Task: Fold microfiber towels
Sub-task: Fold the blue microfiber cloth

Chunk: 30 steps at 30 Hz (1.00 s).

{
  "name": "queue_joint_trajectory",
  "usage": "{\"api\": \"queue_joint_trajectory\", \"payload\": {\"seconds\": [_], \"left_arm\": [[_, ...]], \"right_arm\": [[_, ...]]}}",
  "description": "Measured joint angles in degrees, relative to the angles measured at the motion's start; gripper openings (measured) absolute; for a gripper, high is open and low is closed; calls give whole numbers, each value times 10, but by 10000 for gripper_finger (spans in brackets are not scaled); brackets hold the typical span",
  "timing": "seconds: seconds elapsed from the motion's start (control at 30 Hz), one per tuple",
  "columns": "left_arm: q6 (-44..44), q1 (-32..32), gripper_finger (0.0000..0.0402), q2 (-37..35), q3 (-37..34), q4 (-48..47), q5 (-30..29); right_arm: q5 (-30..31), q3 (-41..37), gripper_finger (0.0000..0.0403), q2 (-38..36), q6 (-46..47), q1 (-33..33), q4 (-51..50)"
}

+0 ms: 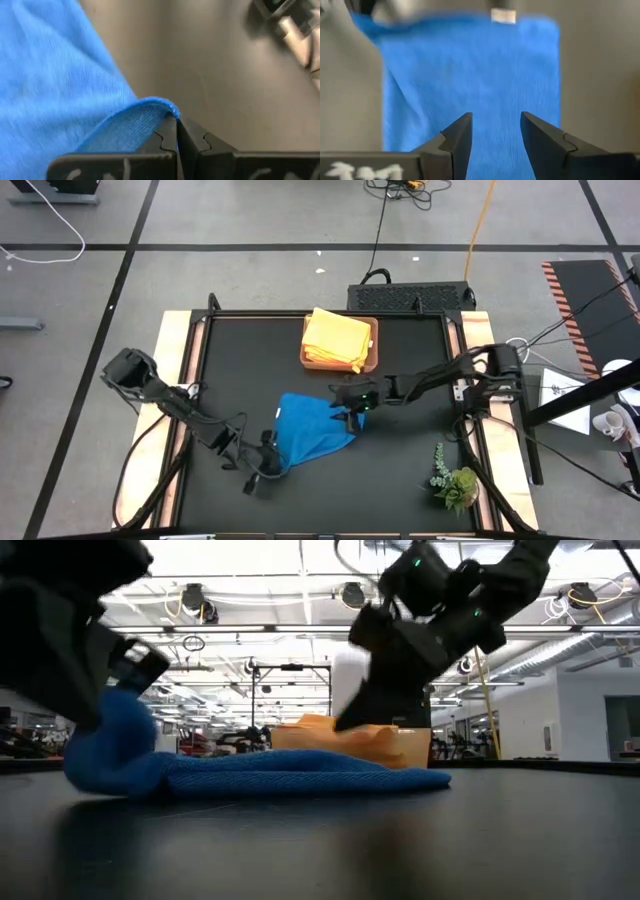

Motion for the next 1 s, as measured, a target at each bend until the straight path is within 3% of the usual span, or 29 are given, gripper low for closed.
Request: {"api": "queue_joint_trajectory", "payload": {"seconds": [0.43, 0.8, 0.9, 1.0], "left_arm": [[-49, -10, 1, 11, 0, -76, -39], [-13, 35, 1, 11, 0, -149, -127], [14, 47, 2, 11, 0, -147, -126], [32, 57, 2, 11, 0, -145, -122]], "right_arm": [[13, 14, 160, 28, 30, 30, -163], [-132, 11, 160, 6, 167, 179, -177], [-95, 9, 160, -48, 144, 180, -177], [17, 12, 160, -112, 94, 162, -173]]}}
